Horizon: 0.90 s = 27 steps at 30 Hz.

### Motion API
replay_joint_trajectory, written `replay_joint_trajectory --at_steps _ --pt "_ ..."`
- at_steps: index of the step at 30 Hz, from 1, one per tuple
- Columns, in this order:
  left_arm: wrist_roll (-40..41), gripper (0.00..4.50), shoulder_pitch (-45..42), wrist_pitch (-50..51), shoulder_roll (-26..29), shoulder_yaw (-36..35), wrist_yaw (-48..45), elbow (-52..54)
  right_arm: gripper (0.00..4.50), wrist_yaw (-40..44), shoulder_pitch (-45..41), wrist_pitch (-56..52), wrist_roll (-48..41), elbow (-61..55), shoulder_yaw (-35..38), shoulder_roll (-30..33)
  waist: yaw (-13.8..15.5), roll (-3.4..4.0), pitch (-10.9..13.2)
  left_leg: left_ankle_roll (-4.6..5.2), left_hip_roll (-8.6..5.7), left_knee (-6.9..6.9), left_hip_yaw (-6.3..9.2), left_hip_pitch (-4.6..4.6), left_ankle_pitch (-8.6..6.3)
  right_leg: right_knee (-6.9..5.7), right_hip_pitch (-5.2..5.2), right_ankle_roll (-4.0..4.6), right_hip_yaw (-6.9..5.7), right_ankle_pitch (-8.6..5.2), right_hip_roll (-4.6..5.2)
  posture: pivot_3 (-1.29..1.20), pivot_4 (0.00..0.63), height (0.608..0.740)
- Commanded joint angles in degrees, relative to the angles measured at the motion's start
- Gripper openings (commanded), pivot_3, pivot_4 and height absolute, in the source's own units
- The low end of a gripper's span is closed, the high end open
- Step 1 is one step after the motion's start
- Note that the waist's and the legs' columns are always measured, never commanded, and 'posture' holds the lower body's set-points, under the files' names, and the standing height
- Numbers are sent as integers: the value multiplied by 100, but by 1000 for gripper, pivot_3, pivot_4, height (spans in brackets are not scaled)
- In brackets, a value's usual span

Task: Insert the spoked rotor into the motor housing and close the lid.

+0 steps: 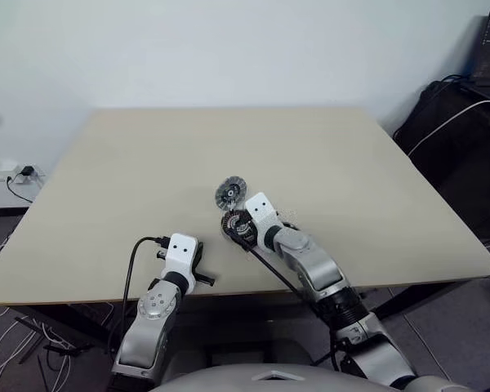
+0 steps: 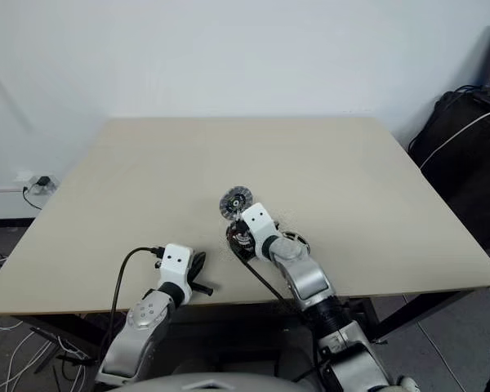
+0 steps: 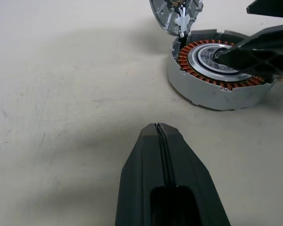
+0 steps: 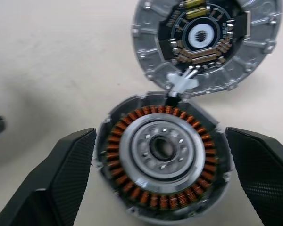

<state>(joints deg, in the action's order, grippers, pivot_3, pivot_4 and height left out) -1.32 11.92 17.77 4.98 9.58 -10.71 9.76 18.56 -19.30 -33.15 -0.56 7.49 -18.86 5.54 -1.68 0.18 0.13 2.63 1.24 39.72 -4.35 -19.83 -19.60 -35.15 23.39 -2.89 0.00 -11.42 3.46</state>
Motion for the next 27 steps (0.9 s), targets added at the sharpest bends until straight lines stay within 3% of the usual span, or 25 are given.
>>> replay_joint_trajectory --at_steps 1,3,15,27 --pt "12 0 -36 -160 -45 29 54 269 4290 -16 -230 151 21 84 137 -77 -5 1 0 0 0 0 0 0 0 0 0 0 0 0 0 0 0 740" --pt "8 0 -49 -165 -54 39 66 252 3873 -24 -299 165 28 194 157 -115 -21 1 0 -1 0 0 0 0 0 -1 1 0 0 0 0 0 0 740" --pt "-11 0 -96 -165 -51 49 97 217 23 -38 -612 256 142 796 178 -242 -45 3 1 -1 0 0 0 0 1 -1 1 0 0 0 0 0 0 740" --pt "-8 0 -47 -184 -43 63 96 237 23 110 -653 288 220 967 95 -326 -47 5 1 -2 1 0 0 -1 1 -2 2 0 0 0 0 0 0 740"
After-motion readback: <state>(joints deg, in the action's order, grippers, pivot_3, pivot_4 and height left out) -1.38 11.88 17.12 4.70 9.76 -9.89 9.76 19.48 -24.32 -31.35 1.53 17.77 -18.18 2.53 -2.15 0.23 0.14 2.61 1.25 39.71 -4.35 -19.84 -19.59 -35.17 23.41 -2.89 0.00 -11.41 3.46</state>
